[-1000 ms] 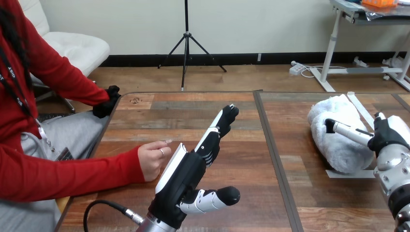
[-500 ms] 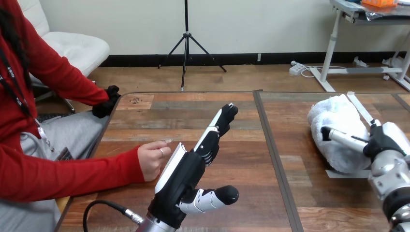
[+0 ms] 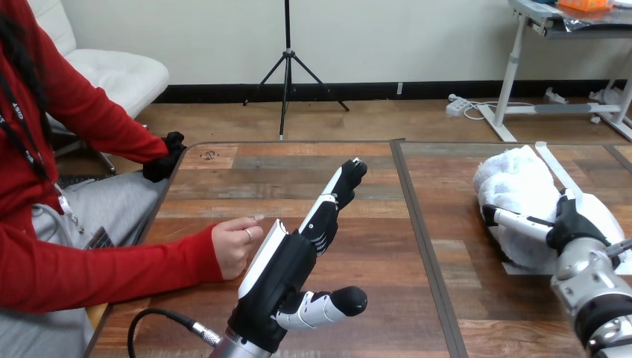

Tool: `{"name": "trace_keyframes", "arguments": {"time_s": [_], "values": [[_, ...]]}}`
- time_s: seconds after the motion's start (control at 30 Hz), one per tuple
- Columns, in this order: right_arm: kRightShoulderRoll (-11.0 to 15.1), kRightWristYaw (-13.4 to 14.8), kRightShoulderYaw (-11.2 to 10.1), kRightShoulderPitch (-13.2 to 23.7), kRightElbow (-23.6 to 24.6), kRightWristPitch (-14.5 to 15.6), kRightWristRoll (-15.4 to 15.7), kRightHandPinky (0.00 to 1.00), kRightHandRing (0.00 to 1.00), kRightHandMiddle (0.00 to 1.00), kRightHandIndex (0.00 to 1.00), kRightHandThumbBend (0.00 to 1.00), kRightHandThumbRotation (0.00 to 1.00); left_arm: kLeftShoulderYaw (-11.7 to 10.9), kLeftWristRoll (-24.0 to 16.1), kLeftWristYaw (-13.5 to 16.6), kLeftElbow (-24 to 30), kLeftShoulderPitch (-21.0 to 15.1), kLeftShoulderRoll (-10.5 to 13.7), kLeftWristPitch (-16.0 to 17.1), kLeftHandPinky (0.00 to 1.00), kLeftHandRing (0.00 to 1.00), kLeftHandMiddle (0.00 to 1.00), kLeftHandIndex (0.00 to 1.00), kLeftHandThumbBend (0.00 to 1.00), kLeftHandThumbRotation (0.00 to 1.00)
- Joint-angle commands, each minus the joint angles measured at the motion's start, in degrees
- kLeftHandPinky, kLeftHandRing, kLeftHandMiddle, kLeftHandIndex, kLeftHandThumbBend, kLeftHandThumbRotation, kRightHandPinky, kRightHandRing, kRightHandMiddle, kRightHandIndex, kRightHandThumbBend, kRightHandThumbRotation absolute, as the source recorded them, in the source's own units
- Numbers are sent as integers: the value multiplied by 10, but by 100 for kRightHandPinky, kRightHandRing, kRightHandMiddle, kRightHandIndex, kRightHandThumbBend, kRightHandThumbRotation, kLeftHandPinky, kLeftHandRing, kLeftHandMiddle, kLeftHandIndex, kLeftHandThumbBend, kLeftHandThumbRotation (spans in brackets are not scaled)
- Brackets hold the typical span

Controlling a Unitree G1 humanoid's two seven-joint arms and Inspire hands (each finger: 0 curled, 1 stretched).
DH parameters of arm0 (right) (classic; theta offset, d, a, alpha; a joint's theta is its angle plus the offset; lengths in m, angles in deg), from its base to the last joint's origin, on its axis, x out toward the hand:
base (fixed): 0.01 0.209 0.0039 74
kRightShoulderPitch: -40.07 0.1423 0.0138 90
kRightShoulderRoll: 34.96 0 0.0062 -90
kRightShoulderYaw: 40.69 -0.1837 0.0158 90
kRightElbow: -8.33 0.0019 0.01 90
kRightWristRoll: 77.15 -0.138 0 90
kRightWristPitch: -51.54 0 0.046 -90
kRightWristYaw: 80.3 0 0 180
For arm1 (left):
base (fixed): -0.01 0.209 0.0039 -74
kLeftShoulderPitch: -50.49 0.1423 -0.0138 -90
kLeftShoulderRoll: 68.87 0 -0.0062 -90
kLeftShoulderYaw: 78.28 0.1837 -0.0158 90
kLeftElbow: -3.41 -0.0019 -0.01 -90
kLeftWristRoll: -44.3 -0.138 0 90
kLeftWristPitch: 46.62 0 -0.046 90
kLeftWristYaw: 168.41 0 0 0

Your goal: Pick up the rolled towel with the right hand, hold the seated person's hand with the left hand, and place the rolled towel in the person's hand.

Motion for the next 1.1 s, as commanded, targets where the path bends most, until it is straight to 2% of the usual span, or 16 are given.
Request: {"name": "trace_keyframes", "arguments": {"time_s": [0.0, 0.13, 0.33, 0.6, 0.7, 0.73, 0.83, 1.07], "values": [[-14, 23, -6, 7, 0, -14, -7, 74, 90, 95, 97, 100, 59, 3, 0, 3, 26, -13, 1, 8, 100, 100, 100, 100, 100, 78], [-18, 33, -8, 3, -1, -13, -11, 66, 84, 89, 94, 100, 55, 3, 0, 3, 27, -13, 1, 9, 100, 100, 100, 100, 100, 77], [-24, 61, -15, -6, -3, -21, -22, 62, 79, 83, 88, 100, 50, 3, -1, 3, 32, -11, 2, 7, 100, 100, 100, 100, 100, 77], [-23, 81, -8, -18, -4, -42, -17, 54, 67, 75, 79, 100, 37, 1, -7, 10, 36, -8, 1, 8, 99, 100, 100, 100, 100, 78], [-23, 87, -6, -21, -5, -46, -15, 48, 60, 69, 74, 98, 32, 2, -7, 10, 38, -7, 1, 8, 99, 100, 100, 100, 100, 78], [-22, 87, -5, -22, -5, -48, -15, 45, 57, 65, 69, 96, 27, 2, -7, 10, 38, -6, 1, 8, 99, 100, 100, 100, 100, 78], [-20, 86, -1, -26, -5, -54, -12, 42, 52, 60, 63, 94, 20, 3, -3, 8, 39, -5, 0, 7, 99, 100, 100, 100, 100, 78], [-16, 96, 17, -38, -4, -77, 5, 28, 38, 45, 45, 88, 5, 2, -5, 11, 43, -4, -2, 8, 99, 100, 100, 100, 100, 77]]}}
